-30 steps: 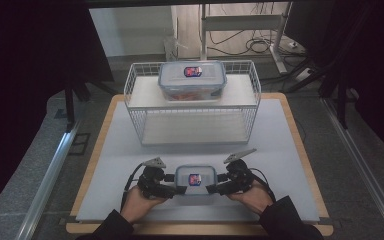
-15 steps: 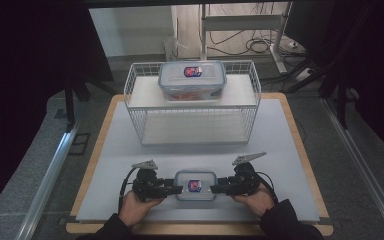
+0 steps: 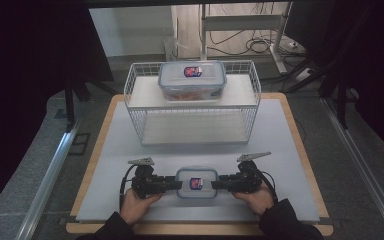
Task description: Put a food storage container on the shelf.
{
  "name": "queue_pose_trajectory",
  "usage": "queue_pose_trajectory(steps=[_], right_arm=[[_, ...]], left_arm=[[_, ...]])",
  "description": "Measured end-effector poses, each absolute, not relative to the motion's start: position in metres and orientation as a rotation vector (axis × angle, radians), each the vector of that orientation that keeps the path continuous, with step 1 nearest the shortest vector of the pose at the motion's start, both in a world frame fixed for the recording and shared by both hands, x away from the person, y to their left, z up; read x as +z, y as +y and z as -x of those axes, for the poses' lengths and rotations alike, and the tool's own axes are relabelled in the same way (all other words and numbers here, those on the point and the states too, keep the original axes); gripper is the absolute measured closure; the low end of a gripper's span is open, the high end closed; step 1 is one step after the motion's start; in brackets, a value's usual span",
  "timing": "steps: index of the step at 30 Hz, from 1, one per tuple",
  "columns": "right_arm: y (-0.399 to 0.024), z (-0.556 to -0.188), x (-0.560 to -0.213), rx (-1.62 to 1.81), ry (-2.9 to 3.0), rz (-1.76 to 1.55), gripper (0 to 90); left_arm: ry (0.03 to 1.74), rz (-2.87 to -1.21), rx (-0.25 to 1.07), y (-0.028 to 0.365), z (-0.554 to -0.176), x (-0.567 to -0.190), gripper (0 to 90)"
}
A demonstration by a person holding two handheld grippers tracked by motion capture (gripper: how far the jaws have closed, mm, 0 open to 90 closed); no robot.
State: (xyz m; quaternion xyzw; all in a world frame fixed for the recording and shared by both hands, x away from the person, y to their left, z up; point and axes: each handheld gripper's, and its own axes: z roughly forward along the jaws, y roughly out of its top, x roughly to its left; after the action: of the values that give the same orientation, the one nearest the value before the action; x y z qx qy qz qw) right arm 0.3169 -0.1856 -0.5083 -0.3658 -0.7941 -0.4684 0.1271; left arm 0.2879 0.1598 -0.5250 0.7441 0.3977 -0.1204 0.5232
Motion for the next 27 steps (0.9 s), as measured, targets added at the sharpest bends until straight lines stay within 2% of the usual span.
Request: queue_pose_trajectory(steps=[20,27], right_arm=[[-0.187,-0.330,-0.463,-1.507,-2.303,1.047,56.6],[-0.184,-0.341,-0.441,-1.549,-2.302,1.017,56.4]], left_arm=[[0.893,-1.763,-0.210,0.162,-0.304,-0.480,58.2],[0.871,-1.758,-0.140,0.166,-0.310,-0.451,58.0]])
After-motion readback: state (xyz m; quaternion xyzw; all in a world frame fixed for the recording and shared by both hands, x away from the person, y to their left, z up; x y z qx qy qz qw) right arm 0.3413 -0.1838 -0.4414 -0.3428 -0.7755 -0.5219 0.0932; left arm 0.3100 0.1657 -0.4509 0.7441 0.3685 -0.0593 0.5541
